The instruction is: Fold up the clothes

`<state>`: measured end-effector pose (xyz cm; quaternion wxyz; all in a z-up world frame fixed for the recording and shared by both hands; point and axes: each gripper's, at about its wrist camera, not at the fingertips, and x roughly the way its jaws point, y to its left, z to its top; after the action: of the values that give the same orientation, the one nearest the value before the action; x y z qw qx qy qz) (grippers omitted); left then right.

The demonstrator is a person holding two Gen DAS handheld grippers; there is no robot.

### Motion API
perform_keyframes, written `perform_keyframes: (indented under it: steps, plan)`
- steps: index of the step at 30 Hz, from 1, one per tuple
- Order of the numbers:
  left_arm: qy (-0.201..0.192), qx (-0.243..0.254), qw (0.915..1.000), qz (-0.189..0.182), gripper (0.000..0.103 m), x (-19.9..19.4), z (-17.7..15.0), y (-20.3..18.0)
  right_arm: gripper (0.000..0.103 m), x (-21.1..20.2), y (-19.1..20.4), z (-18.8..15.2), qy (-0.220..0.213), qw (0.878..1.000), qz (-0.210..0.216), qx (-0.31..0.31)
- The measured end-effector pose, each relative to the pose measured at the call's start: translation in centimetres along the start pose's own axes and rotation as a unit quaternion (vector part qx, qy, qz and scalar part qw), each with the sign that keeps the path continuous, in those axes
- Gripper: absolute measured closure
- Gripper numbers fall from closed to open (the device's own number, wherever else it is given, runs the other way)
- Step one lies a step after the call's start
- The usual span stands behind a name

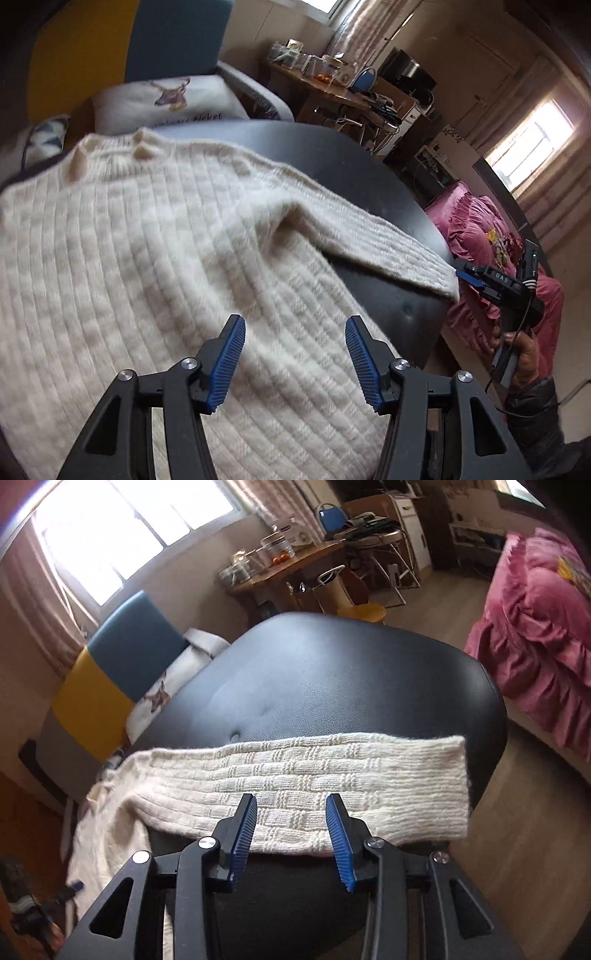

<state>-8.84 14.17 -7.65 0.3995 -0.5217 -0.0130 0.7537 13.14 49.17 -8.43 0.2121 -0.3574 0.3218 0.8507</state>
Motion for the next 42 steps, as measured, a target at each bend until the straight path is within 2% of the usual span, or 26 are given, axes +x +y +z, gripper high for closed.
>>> perform_keyframes:
  steps: [4, 8, 10, 13, 17, 19, 20, 22, 23, 24, 26, 27, 28, 29, 30, 31, 33, 36, 37, 40, 42]
  plan:
    - [-0.004, 0.046, 0.9988, 0.017, 0.046, 1.6, 4.9, -1.8, 0.064, 3.6, 2.1, 0.9, 0.042, 0.995, -0.065, -0.06]
    - [-0.009, 0.092, 0.9951, 0.034, 0.046, 3.1, 9.9, -3.6, 0.062, 6.4, 1.8, 1.2, 0.072, 0.985, -0.125, -0.096]
    - [-0.011, 0.115, 0.9924, 0.042, 0.046, 3.9, 12.3, -4.5, 0.062, 7.1, 1.3, 1.3, 0.074, 0.984, -0.13, -0.099]
    - [0.027, 0.141, 0.9885, 0.049, 0.046, 8.1, 14.1, -5.7, 0.062, 7.3, 0.7, 1.7, 0.067, 0.983, -0.137, -0.105]
    - [0.076, 0.17, 0.9806, 0.061, 0.046, 13.4, 15.7, -6.9, 0.061, 7.6, 1.1, 2.0, 0.066, 0.973, -0.172, -0.141]
    - [0.104, 0.181, 0.9754, 0.072, 0.046, 15.6, 15.7, -7.2, 0.055, 7.5, 1.2, 1.9, 0.061, 0.964, -0.2, -0.163]
    - [0.118, 0.186, 0.9723, 0.077, 0.046, 16.6, 15.7, -7.3, 0.049, 7.6, 1.1, 1.8, 0.059, 0.961, -0.209, -0.169]
    - [0.144, 0.194, 0.9657, 0.095, 0.047, 18.6, 15.5, -7.3, 0.029, 7.9, 0.3, 1.6, 0.053, 0.961, -0.219, -0.161]
    - [0.155, 0.197, 0.9622, 0.106, 0.048, 19.5, 15.2, -7.1, 0.013, 8.0, -0.3, 1.5, 0.051, 0.962, -0.225, -0.145]
    - [0.142, 0.21, 0.9609, 0.111, 0.049, 19.4, 14.8, -7.4, 0.006, 8.1, -1.0, 1.6, 0.049, 0.964, -0.231, -0.125]
    - [0.128, 0.229, 0.9575, 0.121, 0.064, 19.1, 14.2, -7.8, 0.0, 8.4, -2.8, 2.2, 0.061, 0.974, -0.207, -0.067]
    - [0.122, 0.227, 0.9589, 0.118, 0.082, 18.8, 14.1, -7.8, 0.0, 8.5, -3.2, 2.4, 0.061, 0.976, -0.198, -0.061]
    - [0.119, 0.221, 0.9612, 0.113, 0.092, 18.6, 14.1, -7.6, 0.001, 8.4, -2.9, 2.3, 0.056, 0.976, -0.194, -0.076]
    - [0.115, 0.216, 0.9635, 0.108, 0.093, 18.4, 14.1, -7.5, 0.013, 8.3, -2.5, 2.2, 0.049, 0.975, -0.192, -0.096]
    - [0.111, 0.208, 0.9662, 0.104, 0.094, 18.3, 14.1, -7.3, 0.032, 8.1, -1.9, 2.1, 0.039, 0.975, -0.186, -0.116]
    - [0.106, 0.203, 0.9682, 0.101, 0.095, 18.1, 14.1, -7.1, 0.041, 8.0, -1.2, 2.0, 0.032, 0.974, -0.18, -0.134]
    - [0.098, 0.191, 0.972, 0.095, 0.097, 17.7, 14.1, -6.8, 0.076, 8.1, -0.2, 2.2, 0.035, 0.974, -0.164, -0.155]
    - [0.082, 0.171, 0.978, 0.086, 0.1, 17.0, 14.7, -6.6, 0.086, 8.7, 0.0, 3.4, 0.038, 0.976, -0.148, -0.158]
    - [0.071, 0.162, 0.9812, 0.077, 0.103, 16.5, 15.1, -6.6, 0.087, 8.9, -0.2, 3.9, 0.038, 0.976, -0.146, -0.157]
    - [0.042, 0.146, 0.9868, 0.057, 0.103, 15.2, 16.6, -7.0, 0.087, 8.7, 0.1, 6.2, 0.017, 0.977, -0.15, -0.152]
    - [0.047, 0.152, 0.9848, 0.069, 0.103, 16.0, 17.3, -7.3, 0.087, 9.0, 0.3, 7.5, 0.01, 0.976, -0.16, -0.148]
